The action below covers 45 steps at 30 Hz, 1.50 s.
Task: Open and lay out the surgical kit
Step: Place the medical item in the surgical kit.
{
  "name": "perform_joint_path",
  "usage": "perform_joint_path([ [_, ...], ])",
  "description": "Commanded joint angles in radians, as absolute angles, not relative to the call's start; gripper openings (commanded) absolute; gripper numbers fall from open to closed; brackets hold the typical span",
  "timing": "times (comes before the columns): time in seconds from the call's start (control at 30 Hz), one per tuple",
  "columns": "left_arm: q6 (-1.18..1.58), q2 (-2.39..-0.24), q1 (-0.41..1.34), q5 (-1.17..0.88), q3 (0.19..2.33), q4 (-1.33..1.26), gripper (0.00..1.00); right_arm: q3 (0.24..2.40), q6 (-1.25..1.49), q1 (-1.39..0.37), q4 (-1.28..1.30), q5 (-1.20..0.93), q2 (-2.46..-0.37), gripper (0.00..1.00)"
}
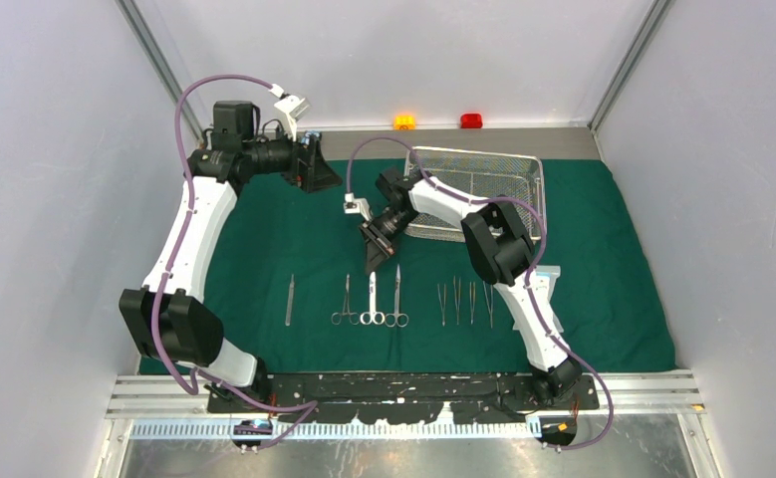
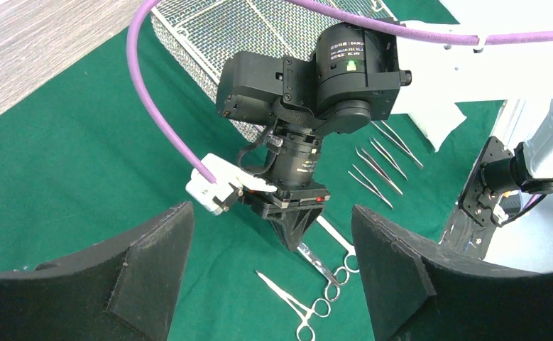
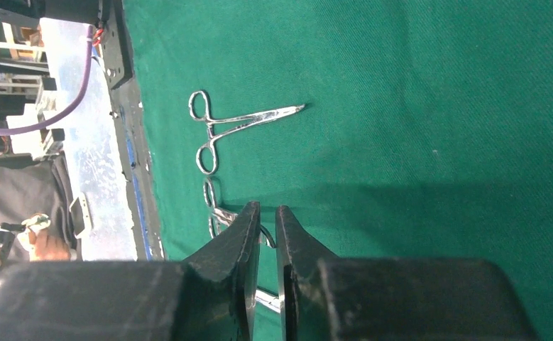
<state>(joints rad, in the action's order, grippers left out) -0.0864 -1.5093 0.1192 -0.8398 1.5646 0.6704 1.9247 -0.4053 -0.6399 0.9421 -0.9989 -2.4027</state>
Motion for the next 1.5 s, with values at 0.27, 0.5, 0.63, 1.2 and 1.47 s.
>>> perform_joint_path([
  [0.27,-0.086,-1.503,0.117,-0.877,1.565,0.633,0.84,1.924,-0.434,-0.642,0.927,-0.974,-2.410,0.26],
  [0.5,-0.083,-1.508,0.117,-0.882,1.568,0.632,0.84,1.927,-0.432,-0.641,0.927,-0.954,-2.407,0.27],
  [0.63,-0.083,-1.508,0.117,-0.885,1.566,0.631,0.85,1.928,-0.431,-0.642,0.927,-0.943,-2.404,0.29],
  [1.2,-0.080,-1.503,0.117,-0.885,1.559,0.620,0.85,1.955,-0.421,-0.642,0.928,-0.885,-2.402,0.36],
  [1.47,-0.079,-1.498,0.117,-0.885,1.549,0.614,0.85,1.978,-0.406,-0.642,0.928,-0.878,-2.402,0.37],
])
